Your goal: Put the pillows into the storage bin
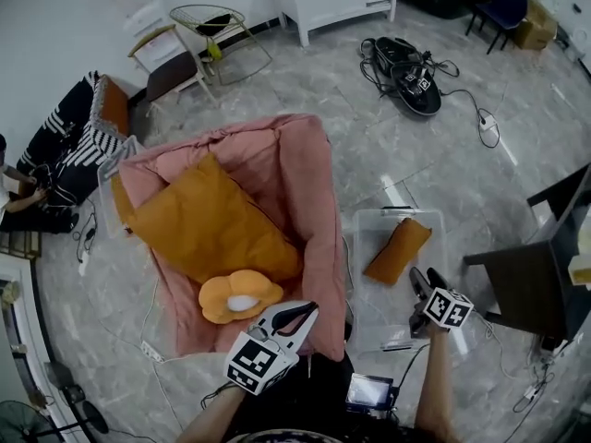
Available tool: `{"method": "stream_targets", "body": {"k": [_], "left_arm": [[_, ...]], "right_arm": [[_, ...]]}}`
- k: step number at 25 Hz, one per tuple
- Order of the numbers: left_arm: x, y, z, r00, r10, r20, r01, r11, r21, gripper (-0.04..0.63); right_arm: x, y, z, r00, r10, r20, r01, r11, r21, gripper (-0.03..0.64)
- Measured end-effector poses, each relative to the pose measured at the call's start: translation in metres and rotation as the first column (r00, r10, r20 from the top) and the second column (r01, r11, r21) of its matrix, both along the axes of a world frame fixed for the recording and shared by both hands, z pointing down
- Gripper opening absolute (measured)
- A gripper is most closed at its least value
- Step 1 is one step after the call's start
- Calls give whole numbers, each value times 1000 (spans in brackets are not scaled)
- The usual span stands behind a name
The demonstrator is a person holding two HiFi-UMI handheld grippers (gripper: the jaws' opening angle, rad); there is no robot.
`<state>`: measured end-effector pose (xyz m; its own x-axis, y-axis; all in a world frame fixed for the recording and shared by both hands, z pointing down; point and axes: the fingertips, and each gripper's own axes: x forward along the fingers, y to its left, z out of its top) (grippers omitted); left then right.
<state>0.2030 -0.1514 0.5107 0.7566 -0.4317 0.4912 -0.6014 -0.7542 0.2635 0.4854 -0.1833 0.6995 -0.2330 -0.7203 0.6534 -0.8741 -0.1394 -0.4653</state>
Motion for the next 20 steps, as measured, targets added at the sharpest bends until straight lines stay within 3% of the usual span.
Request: {"method": "stream_targets", "body": {"k": [7, 13, 20], "left_arm": [[-80, 9, -6, 999, -36, -18, 37, 998, 53, 21], [-172, 14, -16, 988, -144, -50, 149, 984, 95, 21], [-259, 21, -16, 958, -272, -90, 280, 955, 99, 21]], "right_arm": [[-117, -14, -74, 981, -189, -38, 193, 970, 147, 270], [-240, -59, -126, 926, -362, -105, 377, 896, 233, 270], [-360, -121, -175, 852, -483, -200, 523, 801, 293, 270]]}}
